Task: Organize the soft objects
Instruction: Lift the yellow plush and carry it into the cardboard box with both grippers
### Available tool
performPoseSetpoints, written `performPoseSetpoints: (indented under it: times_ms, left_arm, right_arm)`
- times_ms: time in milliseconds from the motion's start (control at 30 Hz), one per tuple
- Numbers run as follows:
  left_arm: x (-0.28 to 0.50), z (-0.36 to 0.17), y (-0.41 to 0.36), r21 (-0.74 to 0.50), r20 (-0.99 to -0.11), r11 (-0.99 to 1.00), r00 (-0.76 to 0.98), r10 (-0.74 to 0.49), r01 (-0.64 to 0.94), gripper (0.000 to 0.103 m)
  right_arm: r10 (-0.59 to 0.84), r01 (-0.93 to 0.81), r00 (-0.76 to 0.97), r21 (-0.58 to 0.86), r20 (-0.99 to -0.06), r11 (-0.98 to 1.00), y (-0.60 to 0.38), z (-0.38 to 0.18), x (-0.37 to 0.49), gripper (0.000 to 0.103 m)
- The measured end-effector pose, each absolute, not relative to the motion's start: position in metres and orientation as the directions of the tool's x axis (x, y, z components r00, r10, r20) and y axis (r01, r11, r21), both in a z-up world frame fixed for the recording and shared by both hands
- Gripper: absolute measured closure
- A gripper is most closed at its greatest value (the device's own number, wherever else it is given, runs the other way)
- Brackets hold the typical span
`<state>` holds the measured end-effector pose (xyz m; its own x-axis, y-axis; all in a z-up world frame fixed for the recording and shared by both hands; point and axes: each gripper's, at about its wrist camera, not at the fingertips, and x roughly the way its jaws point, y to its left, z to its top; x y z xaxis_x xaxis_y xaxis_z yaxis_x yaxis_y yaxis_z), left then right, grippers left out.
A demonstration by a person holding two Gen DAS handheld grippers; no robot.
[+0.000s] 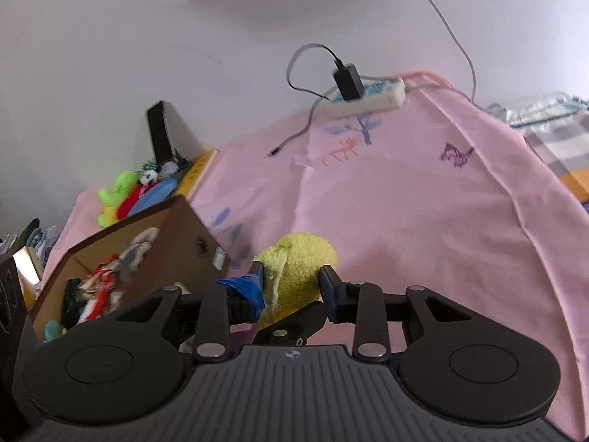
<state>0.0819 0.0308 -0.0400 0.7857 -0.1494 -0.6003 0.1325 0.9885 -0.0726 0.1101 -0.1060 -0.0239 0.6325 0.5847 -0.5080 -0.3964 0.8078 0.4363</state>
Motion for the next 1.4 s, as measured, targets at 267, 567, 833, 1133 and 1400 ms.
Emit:
performPoseSetpoints:
  times_ms: [267,567,833,1133,1400]
  left_arm:
    - [0.036,-0.004,0.051,-0.068,-0.521,0.992,0.844,-0.126,0.105,0.068]
    - [-0.004,0.025,0.102,-0.105,-0.456,0.994,0.888,-0.065,0.02,0.068]
    - [-0.014,0.032,0.149,-0.132,-0.439,0.99,0.899,-0.008,-0.056,0.068]
    - [0.004,0.013,0.186,-0.168,-0.5,0.981,0.866,0.005,-0.102,0.068]
    - [0.014,-0.008,0.194,-0.163,-0.565,0.981,0.825,-0.004,-0.106,0.067]
  right_arm:
    - [0.634,-0.467,0.643,0.436,-0.43,0.769,-0.091,0.01,0.081,0.086]
    - [0.705,-0.593,0.608,0.382,-0.365,0.709,-0.042,0.038,0.058,0.086]
    - [0.752,-0.666,0.559,0.352,-0.348,0.658,0.005,0.045,0.053,0.086]
    - [0.746,-0.678,0.537,0.325,-0.393,0.66,0.037,0.027,0.063,0.086]
    - [0.712,-0.668,0.539,0.286,-0.45,0.687,0.05,0.008,0.068,0.084]
